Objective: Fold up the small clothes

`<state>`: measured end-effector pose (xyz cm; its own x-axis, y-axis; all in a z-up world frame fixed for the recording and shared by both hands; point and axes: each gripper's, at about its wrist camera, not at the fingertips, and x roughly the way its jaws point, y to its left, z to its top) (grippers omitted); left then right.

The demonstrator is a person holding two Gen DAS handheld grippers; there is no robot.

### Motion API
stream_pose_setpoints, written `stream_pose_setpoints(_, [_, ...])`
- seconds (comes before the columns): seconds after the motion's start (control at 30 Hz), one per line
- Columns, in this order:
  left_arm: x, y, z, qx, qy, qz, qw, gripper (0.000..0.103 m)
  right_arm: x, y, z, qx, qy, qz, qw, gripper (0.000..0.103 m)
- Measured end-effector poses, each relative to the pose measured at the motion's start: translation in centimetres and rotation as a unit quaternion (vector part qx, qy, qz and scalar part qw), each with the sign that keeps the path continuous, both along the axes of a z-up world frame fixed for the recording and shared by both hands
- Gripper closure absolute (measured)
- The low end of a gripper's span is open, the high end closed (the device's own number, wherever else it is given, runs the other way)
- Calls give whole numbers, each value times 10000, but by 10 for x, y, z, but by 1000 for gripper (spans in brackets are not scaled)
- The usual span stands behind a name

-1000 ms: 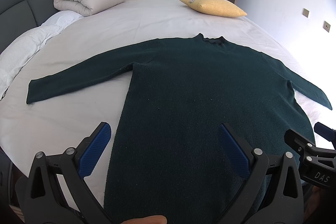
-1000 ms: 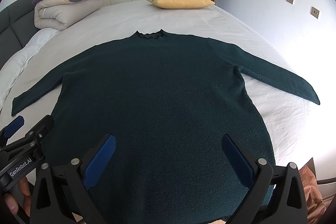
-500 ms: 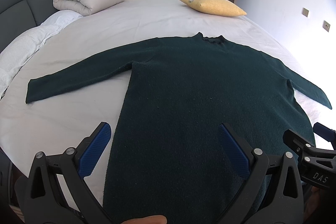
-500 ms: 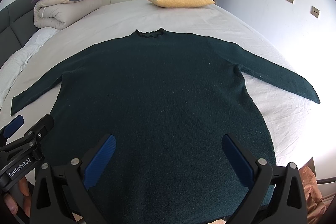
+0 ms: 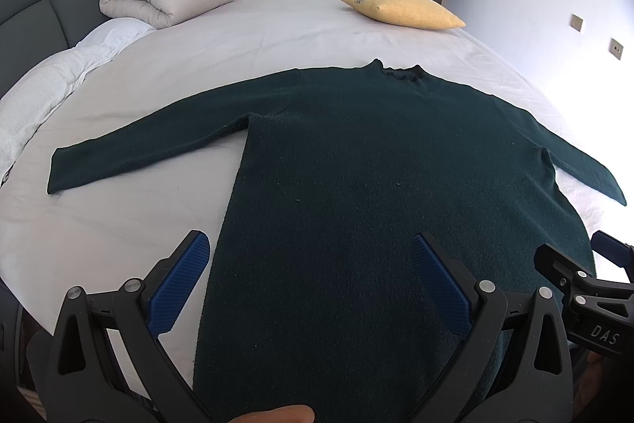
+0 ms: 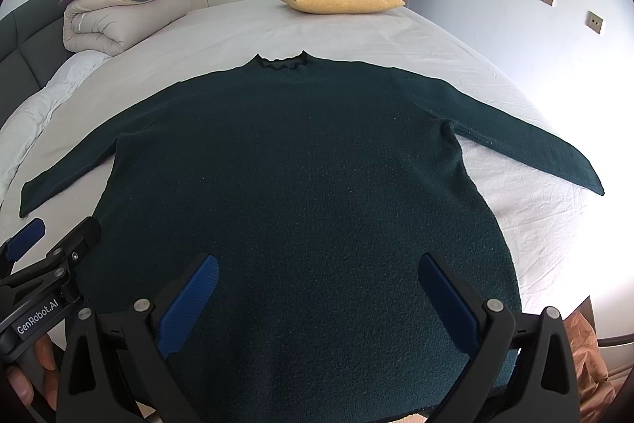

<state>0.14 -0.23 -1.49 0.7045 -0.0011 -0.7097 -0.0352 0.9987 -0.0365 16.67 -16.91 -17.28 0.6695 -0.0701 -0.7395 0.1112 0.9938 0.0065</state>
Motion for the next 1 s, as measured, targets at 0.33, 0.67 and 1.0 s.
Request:
stream_pose_setpoints(0.33, [-1,0,-3,-59,51,-65,9999,0,0,0,-1,-7,9,3,10000,0])
stream_pose_setpoints(0.67, [3,-6,-7,96,25,-79,9999,0,2,-3,-6,28,68,-17,10000,0])
stream_pose_setpoints(1.0, [28,0,-20,-727,515,-353,9954,0,7,-42,0,557,-61,-187,9983,0])
